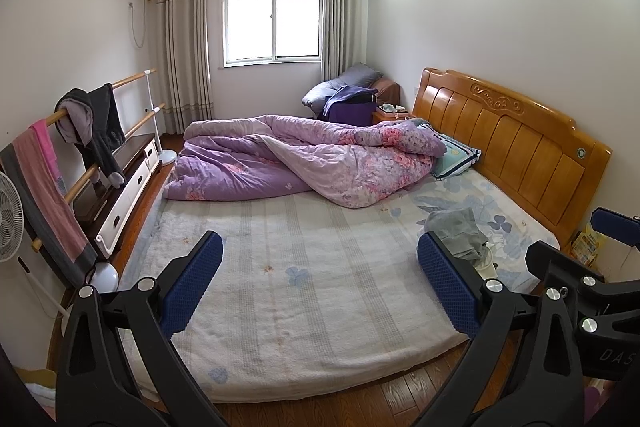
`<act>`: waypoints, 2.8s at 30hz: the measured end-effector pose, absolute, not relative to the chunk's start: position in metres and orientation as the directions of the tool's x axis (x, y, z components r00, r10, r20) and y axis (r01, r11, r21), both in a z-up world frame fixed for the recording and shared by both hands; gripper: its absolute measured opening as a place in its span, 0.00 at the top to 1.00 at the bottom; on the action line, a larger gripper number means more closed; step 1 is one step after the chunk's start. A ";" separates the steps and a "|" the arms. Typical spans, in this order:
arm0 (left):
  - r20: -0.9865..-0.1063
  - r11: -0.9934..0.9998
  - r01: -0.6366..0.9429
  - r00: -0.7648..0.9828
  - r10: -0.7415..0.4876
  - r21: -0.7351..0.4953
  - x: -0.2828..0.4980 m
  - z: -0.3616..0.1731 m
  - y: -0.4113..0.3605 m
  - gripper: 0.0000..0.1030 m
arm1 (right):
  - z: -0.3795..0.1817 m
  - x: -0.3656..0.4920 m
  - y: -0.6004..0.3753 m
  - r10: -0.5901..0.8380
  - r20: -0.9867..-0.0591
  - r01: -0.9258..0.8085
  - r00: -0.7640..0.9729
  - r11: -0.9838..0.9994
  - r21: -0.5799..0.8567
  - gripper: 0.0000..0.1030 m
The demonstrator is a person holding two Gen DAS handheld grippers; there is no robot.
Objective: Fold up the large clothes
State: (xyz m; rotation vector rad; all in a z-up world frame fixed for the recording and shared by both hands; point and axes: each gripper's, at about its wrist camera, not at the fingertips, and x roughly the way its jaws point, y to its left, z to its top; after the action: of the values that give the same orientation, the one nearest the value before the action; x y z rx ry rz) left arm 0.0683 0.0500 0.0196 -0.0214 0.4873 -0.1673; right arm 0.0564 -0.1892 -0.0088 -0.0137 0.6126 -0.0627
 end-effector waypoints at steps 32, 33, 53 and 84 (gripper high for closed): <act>-0.470 0.984 0.166 0.865 -0.176 -0.064 0.075 0.020 0.059 0.05 | -0.016 0.066 -0.198 -0.063 -0.586 0.053 0.808 0.998 -0.034 0.08; -0.470 0.984 0.166 0.865 -0.176 -0.064 0.075 0.019 0.060 0.05 | -0.016 0.065 -0.198 -0.063 -0.587 0.053 0.807 0.998 -0.034 0.08; -0.472 0.982 0.175 0.862 -0.184 -0.064 0.080 0.020 0.066 0.05 | -0.018 0.070 -0.204 -0.060 -0.591 0.050 0.804 0.998 -0.033 0.08; -0.583 0.985 0.170 0.801 -0.136 0.003 0.092 -0.030 0.060 0.05 | -0.048 0.102 -0.244 -0.053 -0.664 0.035 0.746 0.999 -0.040 0.08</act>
State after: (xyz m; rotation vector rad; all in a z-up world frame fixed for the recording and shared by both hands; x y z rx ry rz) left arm 0.0921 0.0602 -0.0301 0.0564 0.6211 -0.1640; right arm 0.1023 -0.2435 -0.0484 -0.0249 0.7269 -0.0482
